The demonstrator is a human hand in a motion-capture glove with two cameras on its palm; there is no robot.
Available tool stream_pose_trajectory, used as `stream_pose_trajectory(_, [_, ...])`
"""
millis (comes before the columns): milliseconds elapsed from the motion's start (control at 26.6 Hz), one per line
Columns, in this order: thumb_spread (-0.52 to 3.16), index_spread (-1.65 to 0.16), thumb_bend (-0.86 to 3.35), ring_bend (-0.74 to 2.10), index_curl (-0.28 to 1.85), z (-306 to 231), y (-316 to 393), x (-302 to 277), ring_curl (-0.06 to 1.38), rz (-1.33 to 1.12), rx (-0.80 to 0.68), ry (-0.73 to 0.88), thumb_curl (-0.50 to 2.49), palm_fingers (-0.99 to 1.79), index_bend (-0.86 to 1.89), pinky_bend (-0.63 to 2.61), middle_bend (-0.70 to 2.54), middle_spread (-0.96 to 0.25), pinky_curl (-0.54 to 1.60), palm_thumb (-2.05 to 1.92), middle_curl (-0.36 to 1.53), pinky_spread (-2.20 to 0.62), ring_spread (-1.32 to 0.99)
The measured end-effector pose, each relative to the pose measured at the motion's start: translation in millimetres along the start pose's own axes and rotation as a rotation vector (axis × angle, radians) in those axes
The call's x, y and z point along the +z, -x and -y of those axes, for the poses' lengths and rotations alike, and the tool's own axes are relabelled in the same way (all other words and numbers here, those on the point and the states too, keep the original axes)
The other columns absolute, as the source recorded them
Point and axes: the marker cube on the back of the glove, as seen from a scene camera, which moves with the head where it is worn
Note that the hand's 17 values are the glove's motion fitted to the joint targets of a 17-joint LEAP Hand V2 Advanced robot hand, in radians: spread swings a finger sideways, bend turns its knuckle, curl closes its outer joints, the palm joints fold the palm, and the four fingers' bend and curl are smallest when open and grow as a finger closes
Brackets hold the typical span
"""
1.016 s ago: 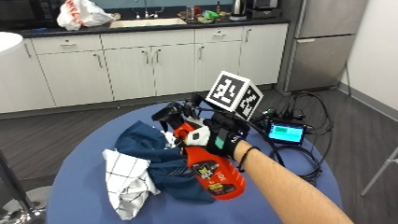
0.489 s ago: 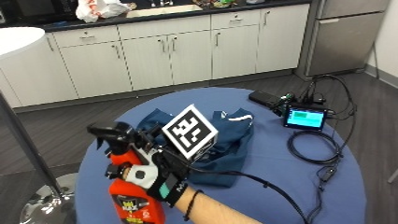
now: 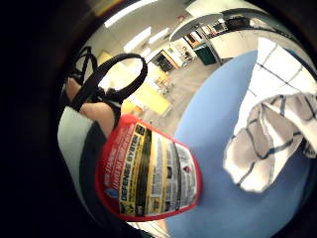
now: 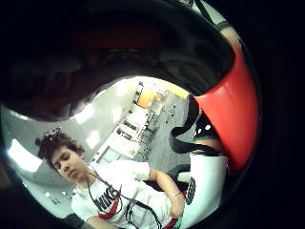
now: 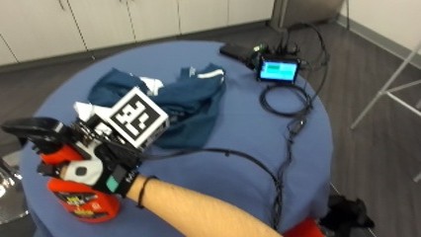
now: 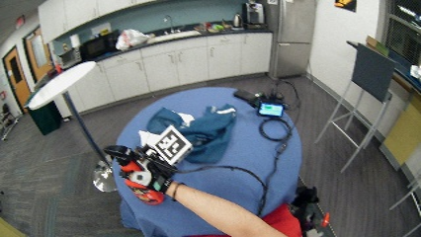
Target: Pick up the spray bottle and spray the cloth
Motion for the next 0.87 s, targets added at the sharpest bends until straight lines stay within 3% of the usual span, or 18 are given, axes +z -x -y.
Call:
stream_pose_trajectory(150, [0.87,-0.23,-0.03,0.58,0.20,31,33,-16,0.41,-0.095,-0.078,0.060,0.65,1.09,0.09,0.48,0.47,-0.11,0.33,0.93,0.47,-0.02,-0.11])
stream_pose_trajectory(376, [0.95,-0.27,-0.03,0.50,0.22,26,49,-16,0.39,-0.121,-0.092,0.101,0.60,0.96,0.11,0.45,0.40,-0.11,0.33,0.89,0.45,-0.01,-0.11])
stream_pose_trajectory(527, [1.00,-0.29,-0.03,0.45,0.23,21,44,-1,0.39,-0.117,-0.096,0.139,0.57,0.84,0.10,0.47,0.34,-0.10,0.34,0.86,0.43,0.02,-0.11])
stream_pose_trajectory(865, [1.05,-0.31,-0.03,0.40,0.23,16,7,28,0.36,-0.249,-0.089,0.247,0.52,0.87,0.12,0.44,0.31,-0.10,0.32,0.82,0.42,0.06,-0.10])
